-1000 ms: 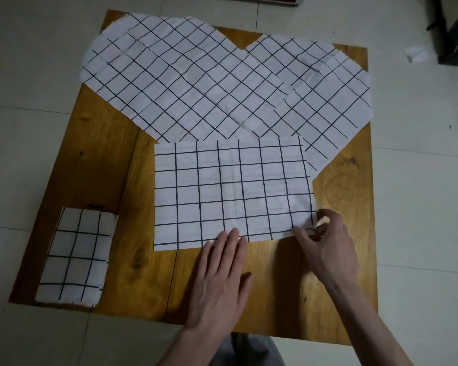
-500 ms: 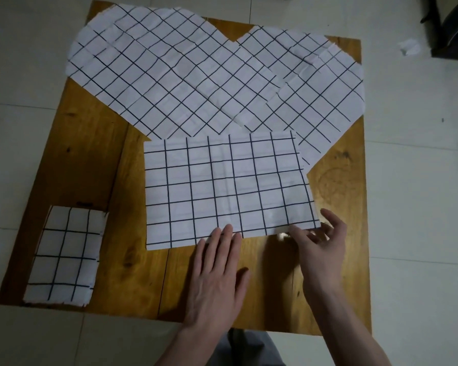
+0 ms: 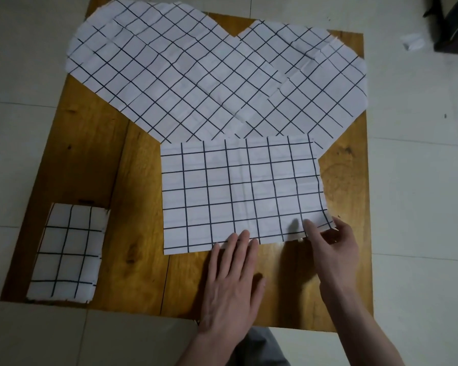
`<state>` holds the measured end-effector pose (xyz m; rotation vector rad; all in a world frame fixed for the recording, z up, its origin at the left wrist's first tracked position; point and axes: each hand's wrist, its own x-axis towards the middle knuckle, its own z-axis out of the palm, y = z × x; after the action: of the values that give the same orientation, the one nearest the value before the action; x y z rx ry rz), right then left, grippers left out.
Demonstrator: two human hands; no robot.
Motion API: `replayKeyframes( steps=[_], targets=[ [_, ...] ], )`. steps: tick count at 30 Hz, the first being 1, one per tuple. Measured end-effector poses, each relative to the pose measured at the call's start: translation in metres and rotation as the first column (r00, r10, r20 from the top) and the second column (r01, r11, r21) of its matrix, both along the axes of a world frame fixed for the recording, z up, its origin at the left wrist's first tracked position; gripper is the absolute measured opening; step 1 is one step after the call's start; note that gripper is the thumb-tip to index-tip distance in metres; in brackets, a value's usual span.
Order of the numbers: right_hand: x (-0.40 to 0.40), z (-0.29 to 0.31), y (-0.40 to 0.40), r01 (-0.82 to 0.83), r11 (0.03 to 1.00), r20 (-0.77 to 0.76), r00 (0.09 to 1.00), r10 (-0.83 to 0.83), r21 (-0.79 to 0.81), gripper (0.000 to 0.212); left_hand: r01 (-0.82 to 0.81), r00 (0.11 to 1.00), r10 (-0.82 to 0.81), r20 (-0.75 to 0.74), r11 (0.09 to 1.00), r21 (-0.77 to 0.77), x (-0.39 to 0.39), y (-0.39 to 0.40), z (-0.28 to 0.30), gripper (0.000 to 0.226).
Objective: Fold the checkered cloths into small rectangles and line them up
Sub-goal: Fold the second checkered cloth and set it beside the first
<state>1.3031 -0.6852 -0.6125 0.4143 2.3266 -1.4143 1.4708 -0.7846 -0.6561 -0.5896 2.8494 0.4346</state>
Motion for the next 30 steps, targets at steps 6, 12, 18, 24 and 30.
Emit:
replayKeyframes(
  steps=[6, 12, 18, 24, 30],
  targets=[
    [0.001, 0.003, -0.005, -0.048, 0.996, -0.054, 0.997, 0.052, 0.069, 0.013, 0.004, 1.0, -0.004, -0.004, 1.0, 0.025, 0.0, -0.001, 0.003, 0.067],
    [0.014, 0.016, -0.007, -0.016, 0.998, -0.186, 0.982, 0.026, 0.054, 0.042, -0.074, 0.997, 0.075, -0.005, 0.997, 0.022, -0.009, -0.002, 0.007, 0.073],
    [0.04, 0.037, -0.015, -0.124, 0.991, -0.377, 0.917, 0.133, 0.048, 0.031, -0.04, 0.999, 0.04, -0.001, 0.998, 0.04, -0.023, 0.001, 0.009, 0.07],
    [0.065, 0.044, -0.028, -0.246, 0.969, -0.442, 0.873, 0.206, -0.036, 0.036, 0.009, 0.997, -0.002, -0.076, 0.996, 0.087, -0.025, -0.001, 0.014, 0.069],
    [0.089, 0.046, -0.057, -0.37, 0.922, -0.46, 0.843, 0.28, -0.115, 0.042, -0.094, 0.994, 0.099, -0.055, 0.992, 0.086, -0.003, -0.02, 0.017, 0.074]
  ],
)
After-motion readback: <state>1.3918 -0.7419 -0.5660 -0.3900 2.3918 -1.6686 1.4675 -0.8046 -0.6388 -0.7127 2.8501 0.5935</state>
